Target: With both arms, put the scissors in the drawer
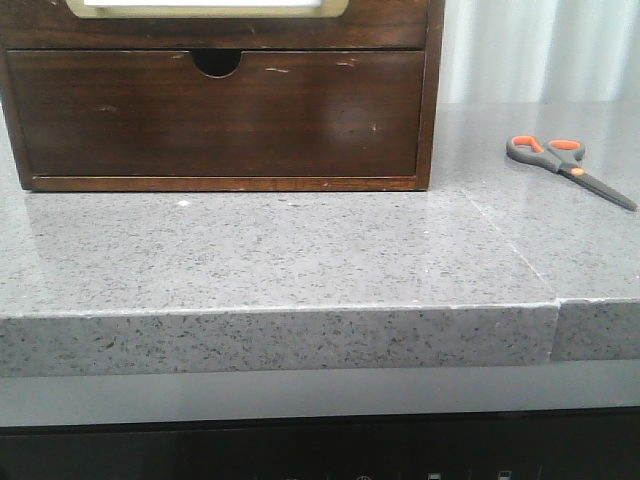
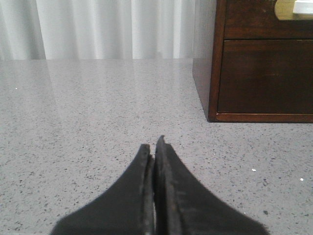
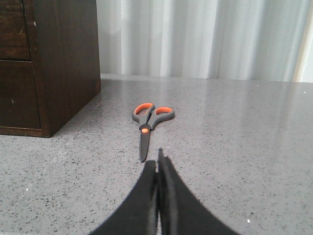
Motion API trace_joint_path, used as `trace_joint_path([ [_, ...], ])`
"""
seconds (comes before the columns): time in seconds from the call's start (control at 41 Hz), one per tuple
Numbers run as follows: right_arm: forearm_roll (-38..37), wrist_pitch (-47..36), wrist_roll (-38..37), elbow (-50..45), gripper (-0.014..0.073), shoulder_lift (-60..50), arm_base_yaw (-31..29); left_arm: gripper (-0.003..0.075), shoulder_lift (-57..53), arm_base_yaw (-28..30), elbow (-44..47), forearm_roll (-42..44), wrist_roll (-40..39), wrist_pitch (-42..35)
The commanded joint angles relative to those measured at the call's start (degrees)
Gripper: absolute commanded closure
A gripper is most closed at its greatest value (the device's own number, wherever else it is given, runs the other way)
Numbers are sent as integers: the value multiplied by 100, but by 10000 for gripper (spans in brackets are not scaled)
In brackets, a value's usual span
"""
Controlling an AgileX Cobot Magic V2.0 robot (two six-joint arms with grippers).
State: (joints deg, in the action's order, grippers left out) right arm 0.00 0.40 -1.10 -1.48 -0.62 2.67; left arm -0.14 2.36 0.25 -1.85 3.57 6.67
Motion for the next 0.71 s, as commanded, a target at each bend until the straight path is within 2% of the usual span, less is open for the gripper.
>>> trace_joint_path([
  [0.0, -64, -505, -12, -7, 661, -95, -45, 741, -100, 15, 139, -42, -20, -523],
  [0.098, -64, -620, -12, 0, 661, -95, -45, 741, -100, 15, 139, -42, -20, -575],
  [0.244, -64, -603, -12, 283, 661, -95, -45, 741, -100, 15, 69, -58, -20, -1383],
  [0.317, -64, -441, -12, 593, 661, -90, -45, 741, -100, -8, -149, -254, -20, -1488],
  [0.488, -98, 310, -12, 1596, 661, 41, -45, 741, -46, -8, -1099, -312, -20, -823],
  [0.683, -171, 1098, -12, 2868, 661, 736, -45, 741, 390, -8, -2492, -312, -20, 77],
])
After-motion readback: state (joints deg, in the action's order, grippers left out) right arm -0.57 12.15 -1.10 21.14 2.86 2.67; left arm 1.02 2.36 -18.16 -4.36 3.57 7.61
